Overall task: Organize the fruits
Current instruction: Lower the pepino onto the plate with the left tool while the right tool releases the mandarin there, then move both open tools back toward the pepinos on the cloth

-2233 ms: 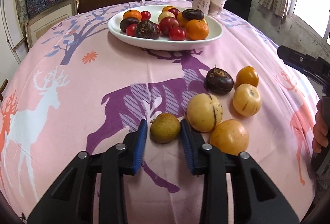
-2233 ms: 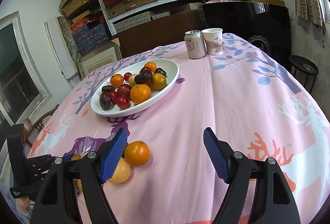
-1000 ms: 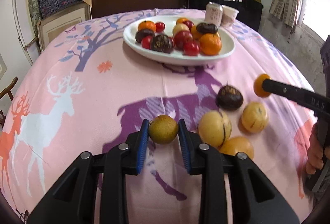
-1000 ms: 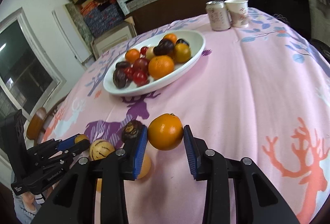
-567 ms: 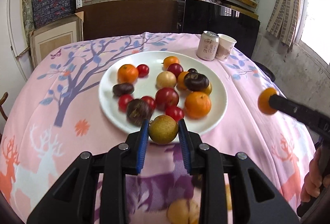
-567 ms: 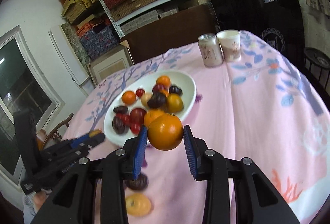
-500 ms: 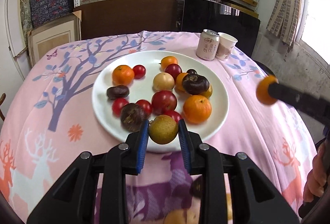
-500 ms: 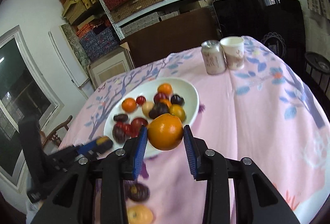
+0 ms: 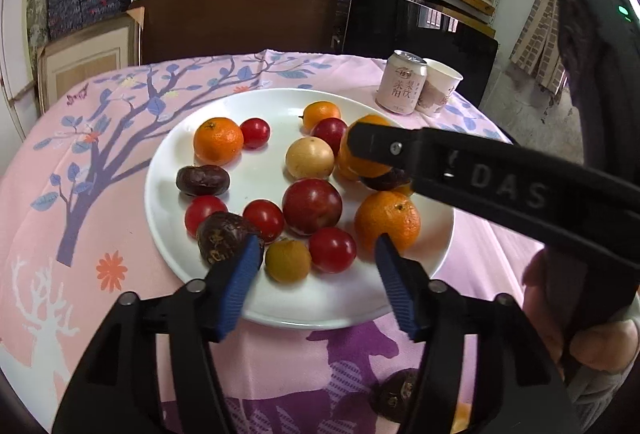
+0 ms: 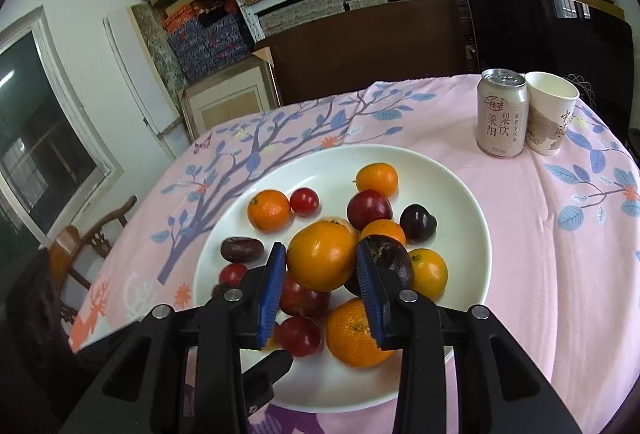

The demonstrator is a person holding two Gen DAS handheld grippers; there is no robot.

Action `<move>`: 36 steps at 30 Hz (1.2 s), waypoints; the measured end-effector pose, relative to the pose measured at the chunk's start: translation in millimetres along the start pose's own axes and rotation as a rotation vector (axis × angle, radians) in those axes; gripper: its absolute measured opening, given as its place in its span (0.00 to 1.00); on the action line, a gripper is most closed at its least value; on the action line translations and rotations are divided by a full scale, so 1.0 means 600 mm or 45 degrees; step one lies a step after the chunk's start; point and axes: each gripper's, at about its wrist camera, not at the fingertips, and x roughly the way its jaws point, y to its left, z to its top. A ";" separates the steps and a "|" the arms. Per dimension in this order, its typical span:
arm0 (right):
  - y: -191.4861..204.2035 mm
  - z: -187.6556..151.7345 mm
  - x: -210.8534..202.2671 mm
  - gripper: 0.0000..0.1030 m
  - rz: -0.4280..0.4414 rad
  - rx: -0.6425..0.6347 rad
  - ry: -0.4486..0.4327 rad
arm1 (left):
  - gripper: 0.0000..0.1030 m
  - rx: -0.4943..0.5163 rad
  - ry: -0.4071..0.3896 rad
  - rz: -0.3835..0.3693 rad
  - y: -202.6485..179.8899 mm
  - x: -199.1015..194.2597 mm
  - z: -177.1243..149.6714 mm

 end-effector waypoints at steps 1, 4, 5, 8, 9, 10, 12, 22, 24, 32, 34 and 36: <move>-0.005 0.000 -0.002 0.37 0.014 0.020 -0.007 | 0.66 0.006 -0.006 0.010 -0.002 -0.002 -0.001; -0.014 0.004 -0.018 0.37 0.028 0.052 -0.039 | 0.69 0.012 -0.017 0.027 -0.003 -0.012 -0.006; -0.015 0.004 -0.025 0.37 0.026 0.052 -0.052 | 0.69 0.013 -0.018 0.031 -0.002 -0.015 -0.007; -0.016 0.005 -0.052 0.37 0.030 0.057 -0.092 | 0.70 0.015 -0.023 0.056 0.002 -0.027 -0.015; -0.017 0.002 -0.064 0.39 0.031 0.059 -0.102 | 0.71 0.014 -0.028 0.067 0.003 -0.031 -0.017; -0.018 -0.004 -0.079 0.44 0.032 0.063 -0.117 | 0.73 0.009 -0.033 0.078 0.005 -0.036 -0.019; -0.023 -0.017 -0.105 0.51 0.025 0.079 -0.152 | 0.79 -0.008 -0.035 0.086 0.011 -0.049 -0.025; -0.041 -0.193 -0.228 0.62 -0.075 0.049 -0.211 | 0.84 -0.018 -0.001 0.145 0.022 -0.126 -0.121; -0.045 -0.219 -0.240 0.64 -0.099 0.060 -0.222 | 0.84 -0.001 -0.016 0.146 0.017 -0.141 -0.136; -0.053 -0.236 -0.245 0.64 -0.115 0.071 -0.208 | 0.86 0.076 -0.009 0.140 -0.010 -0.162 -0.183; -0.053 -0.238 -0.243 0.64 -0.114 0.069 -0.200 | 0.86 0.088 0.002 0.141 -0.013 -0.158 -0.186; -0.051 -0.239 -0.242 0.64 -0.114 0.062 -0.196 | 0.86 0.096 0.021 0.139 -0.016 -0.152 -0.186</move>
